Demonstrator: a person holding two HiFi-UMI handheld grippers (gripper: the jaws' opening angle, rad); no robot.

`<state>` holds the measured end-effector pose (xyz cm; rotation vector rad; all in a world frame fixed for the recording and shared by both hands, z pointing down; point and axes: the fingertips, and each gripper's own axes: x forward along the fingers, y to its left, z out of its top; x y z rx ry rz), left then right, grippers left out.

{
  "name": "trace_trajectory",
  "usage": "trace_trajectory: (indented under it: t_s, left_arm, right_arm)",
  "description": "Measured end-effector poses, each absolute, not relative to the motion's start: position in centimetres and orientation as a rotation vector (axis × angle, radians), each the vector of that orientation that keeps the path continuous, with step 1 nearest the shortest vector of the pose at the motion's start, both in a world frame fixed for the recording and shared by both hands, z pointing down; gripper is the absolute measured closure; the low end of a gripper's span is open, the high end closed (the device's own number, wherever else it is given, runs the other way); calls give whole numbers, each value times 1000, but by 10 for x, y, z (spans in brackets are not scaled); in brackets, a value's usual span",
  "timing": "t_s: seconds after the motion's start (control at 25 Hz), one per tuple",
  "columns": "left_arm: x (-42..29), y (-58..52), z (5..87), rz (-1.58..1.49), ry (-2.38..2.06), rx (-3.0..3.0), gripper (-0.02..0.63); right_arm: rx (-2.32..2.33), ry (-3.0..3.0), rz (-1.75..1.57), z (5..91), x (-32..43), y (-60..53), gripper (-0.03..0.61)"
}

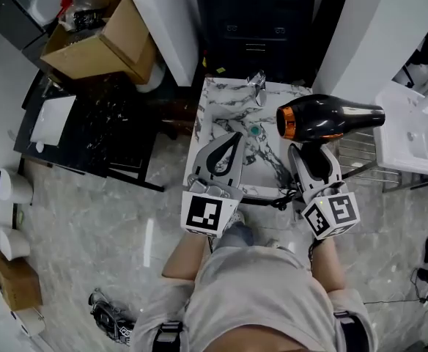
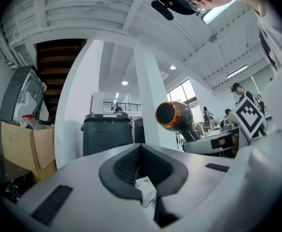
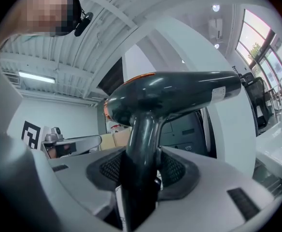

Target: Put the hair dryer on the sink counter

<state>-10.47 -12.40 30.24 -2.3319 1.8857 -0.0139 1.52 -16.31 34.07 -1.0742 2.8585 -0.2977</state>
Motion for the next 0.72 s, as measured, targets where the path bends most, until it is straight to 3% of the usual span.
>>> trace_trajectory:
  t_s: [0.72]
  left_arm:
    - [-166,-185,326,23,1732,-2518,600]
  right_arm:
    - [-1376,2762,-445,378,-24,-235,390]
